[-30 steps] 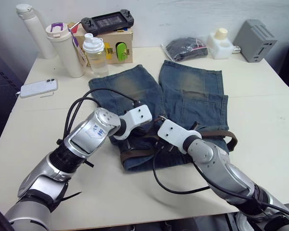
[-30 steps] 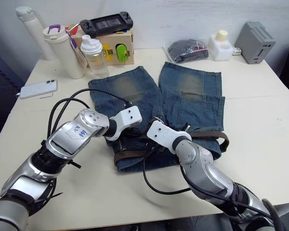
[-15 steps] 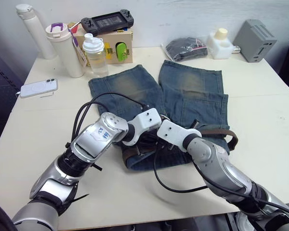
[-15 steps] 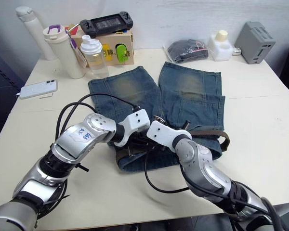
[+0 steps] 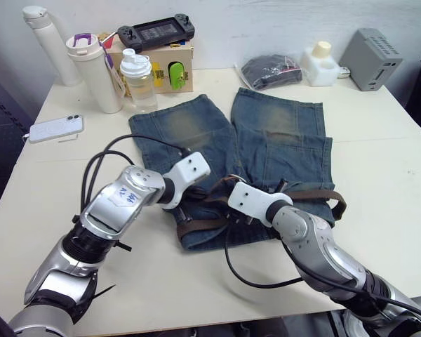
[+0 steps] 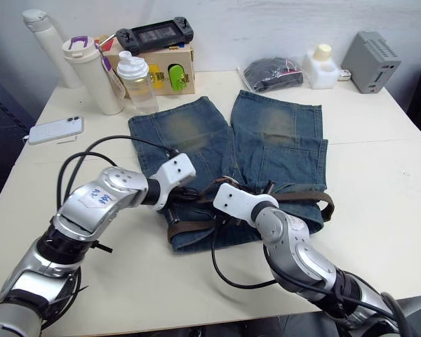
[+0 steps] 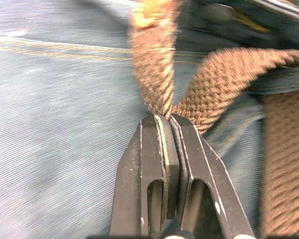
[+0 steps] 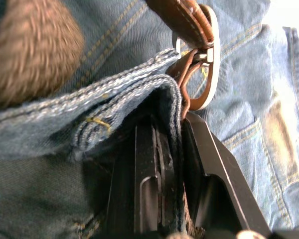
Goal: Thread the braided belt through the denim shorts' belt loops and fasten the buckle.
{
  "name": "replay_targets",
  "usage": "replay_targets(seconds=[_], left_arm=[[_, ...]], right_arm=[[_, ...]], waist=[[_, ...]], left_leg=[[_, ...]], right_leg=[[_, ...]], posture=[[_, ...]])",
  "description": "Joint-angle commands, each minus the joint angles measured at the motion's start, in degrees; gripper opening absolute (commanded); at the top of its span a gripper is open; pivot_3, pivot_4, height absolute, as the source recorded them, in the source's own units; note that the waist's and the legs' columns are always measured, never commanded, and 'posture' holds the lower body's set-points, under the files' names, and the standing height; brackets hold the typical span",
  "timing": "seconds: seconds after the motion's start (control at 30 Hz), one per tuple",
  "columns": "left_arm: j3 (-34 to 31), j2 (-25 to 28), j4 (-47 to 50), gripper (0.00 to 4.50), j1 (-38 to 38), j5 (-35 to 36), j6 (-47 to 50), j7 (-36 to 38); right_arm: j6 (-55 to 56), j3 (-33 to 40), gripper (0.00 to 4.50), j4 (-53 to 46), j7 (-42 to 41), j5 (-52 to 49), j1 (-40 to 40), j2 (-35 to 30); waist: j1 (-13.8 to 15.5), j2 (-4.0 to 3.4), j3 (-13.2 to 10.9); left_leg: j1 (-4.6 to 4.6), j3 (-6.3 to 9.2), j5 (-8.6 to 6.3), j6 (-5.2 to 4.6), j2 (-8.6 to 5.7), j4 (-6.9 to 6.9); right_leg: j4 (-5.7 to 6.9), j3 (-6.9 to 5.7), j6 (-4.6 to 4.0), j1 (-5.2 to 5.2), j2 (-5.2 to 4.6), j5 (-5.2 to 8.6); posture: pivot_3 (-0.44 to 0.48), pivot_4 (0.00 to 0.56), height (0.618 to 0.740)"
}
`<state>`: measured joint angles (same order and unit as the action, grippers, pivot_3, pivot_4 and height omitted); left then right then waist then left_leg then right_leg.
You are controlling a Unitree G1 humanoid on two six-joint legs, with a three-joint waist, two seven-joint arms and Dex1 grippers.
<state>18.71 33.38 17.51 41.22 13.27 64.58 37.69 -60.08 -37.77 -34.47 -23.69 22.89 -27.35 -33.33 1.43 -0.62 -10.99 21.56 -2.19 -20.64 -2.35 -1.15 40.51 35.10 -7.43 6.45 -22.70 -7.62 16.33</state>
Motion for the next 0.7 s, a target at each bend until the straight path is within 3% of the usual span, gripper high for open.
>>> replay_targets(seconds=[0.03, 0.17, 0.43, 0.7], left_arm=[[-1.5, -2.2, 4.6, 0.0, 0.6, 2.0, -1.1, 0.0], [-1.0, -2.2, 6.2, 0.0, -0.4, 2.5, -0.4, 0.6], [-1.5, -1.2, 7.0, 0.0, -2.1, 2.3, 0.9, -0.4], [-1.5, -0.9, 7.2, 0.0, -2.6, 2.5, 2.4, -1.4]], right_arm=[[1.1, -1.2, 0.01, -0.3, -1.9, -0.4, 1.4, 0.9], [1.1, 0.7, 0.01, 0.0, -1.8, -0.5, 2.2, 2.5], [-4.1, 13.4, 0.01, -1.9, -1.4, -6.9, 3.5, 14.1], [-5.8, 15.9, 0.01, -2.5, 0.2, -8.6, 1.9, 16.4]], waist=[[0.0, 0.0, 0.0], [-0.1, 0.0, 0.0], [-0.2, 0.0, 0.0], [-0.3, 0.0, 0.0]], left_leg=[[0.0, 0.0, 0.0, 0.0, 0.0, 0.0], [0.0, 0.0, 0.0, 0.0, 0.03, 0.0], [-0.01, 0.01, 0.0, 0.0, 0.03, -0.01], [0.0, 0.0, 0.0, 0.0, 0.03, -0.04]], right_leg=[[0.0, 0.0, 0.0, 0.0, 0.0, 0.0], [0.02, 0.0, 0.0, 0.0, 0.03, 0.0], [0.03, 0.0, 0.0, -0.01, 0.06, 0.0], [0.03, 0.0, -0.01, -0.05, 0.08, 0.0]], posture=[[0.0, 0.15, 0.69], [0.0, 0.15, 0.69], [0.0, 0.15, 0.69], [0.0, 0.15, 0.69]])
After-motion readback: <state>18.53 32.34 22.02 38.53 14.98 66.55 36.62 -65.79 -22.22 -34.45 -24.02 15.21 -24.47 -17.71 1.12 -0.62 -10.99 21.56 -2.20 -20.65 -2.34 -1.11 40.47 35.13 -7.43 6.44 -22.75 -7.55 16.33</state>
